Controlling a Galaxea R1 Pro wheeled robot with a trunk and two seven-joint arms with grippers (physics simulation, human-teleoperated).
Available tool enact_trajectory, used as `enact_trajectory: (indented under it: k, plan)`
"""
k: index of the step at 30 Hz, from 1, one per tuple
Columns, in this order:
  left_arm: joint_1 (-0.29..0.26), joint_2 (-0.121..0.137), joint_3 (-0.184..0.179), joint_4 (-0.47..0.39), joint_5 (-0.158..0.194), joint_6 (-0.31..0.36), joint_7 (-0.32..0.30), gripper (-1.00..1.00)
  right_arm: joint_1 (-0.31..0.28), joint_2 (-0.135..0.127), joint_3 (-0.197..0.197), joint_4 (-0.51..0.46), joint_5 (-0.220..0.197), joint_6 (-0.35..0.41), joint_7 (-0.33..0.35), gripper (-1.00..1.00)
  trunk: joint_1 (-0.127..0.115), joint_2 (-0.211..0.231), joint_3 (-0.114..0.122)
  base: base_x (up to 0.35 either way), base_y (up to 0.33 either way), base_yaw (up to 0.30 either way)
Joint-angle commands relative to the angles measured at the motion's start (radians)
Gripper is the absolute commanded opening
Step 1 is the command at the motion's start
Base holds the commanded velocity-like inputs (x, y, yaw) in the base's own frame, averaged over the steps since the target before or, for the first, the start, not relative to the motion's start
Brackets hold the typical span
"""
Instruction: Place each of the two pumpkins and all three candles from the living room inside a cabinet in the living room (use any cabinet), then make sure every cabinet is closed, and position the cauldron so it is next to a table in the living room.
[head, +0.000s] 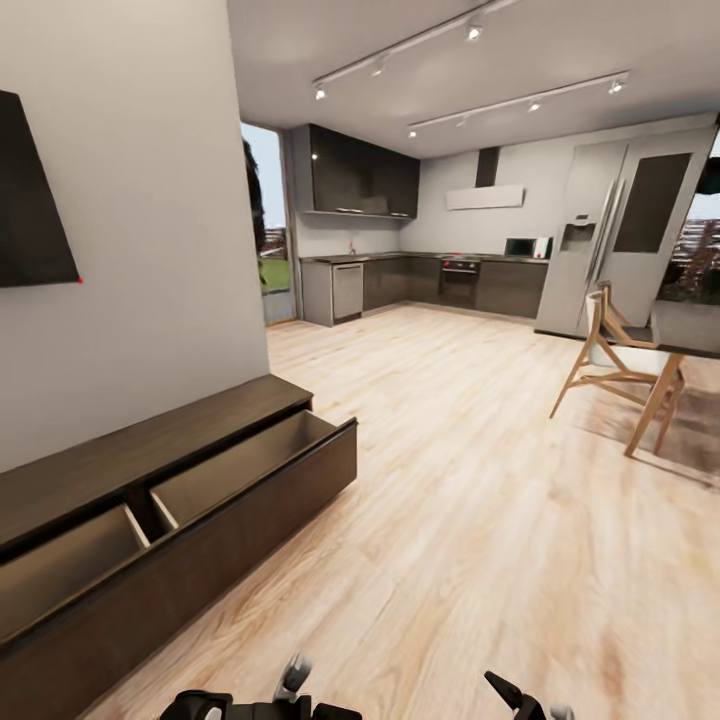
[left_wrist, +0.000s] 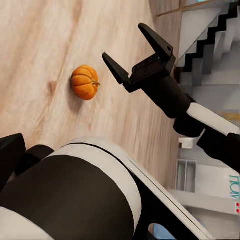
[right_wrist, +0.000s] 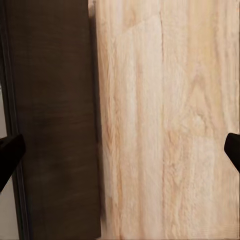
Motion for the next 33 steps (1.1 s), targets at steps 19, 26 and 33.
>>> enact_trajectory:
  k: [19, 26, 33]
  plan:
    - [0.0, 0.001, -0.001, 0.0, 0.005, 0.006, 0.002, 1.0, -0.001, -0.005, 0.001, 0.005, -0.012, 0.01, 0.002, 1.0, -0.001, 0.0, 0.003, -0.032, 0.0, -0.288]
    - [0.0, 0.001, -0.006, 0.007, 0.005, 0.007, 0.002, 1.0, -0.001, -0.005, 0.0, 0.006, -0.014, 0.01, 0.002, 1.0, -0.001, 0.0, 0.007, 0.0, 0.0, -0.278]
    - [0.0, 0.001, -0.006, 0.009, 0.001, 0.007, 0.005, 1.0, -0.001, -0.004, -0.001, 0.007, -0.016, 0.01, 0.001, 1.0, -0.024, 0.042, 0.03, 0.0, 0.0, -0.276]
